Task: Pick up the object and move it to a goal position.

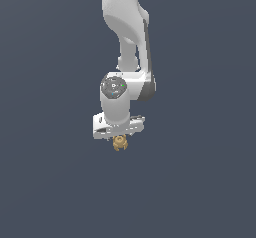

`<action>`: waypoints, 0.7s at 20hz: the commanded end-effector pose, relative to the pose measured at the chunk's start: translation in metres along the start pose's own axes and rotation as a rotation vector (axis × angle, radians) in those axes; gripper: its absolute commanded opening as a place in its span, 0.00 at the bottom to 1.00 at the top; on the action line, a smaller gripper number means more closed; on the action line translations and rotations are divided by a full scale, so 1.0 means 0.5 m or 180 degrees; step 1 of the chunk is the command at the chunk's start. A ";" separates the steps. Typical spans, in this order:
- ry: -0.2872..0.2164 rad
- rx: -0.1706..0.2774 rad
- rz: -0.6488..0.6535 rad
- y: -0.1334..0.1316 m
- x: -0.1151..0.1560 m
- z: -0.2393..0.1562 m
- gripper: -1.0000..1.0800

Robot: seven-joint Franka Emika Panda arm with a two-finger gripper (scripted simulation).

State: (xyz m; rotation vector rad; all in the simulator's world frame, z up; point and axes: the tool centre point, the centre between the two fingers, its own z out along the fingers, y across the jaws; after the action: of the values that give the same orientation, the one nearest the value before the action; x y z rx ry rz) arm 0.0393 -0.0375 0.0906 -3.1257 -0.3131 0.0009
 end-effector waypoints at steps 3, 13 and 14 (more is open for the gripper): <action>0.0000 0.0000 -0.0002 0.000 0.000 0.019 0.96; 0.0002 -0.0001 -0.0013 0.000 0.000 0.101 0.96; 0.0002 -0.0001 -0.0013 0.001 0.001 0.101 0.96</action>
State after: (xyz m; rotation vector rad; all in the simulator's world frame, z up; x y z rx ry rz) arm 0.0385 -0.0376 0.0413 -3.1249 -0.3192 0.0031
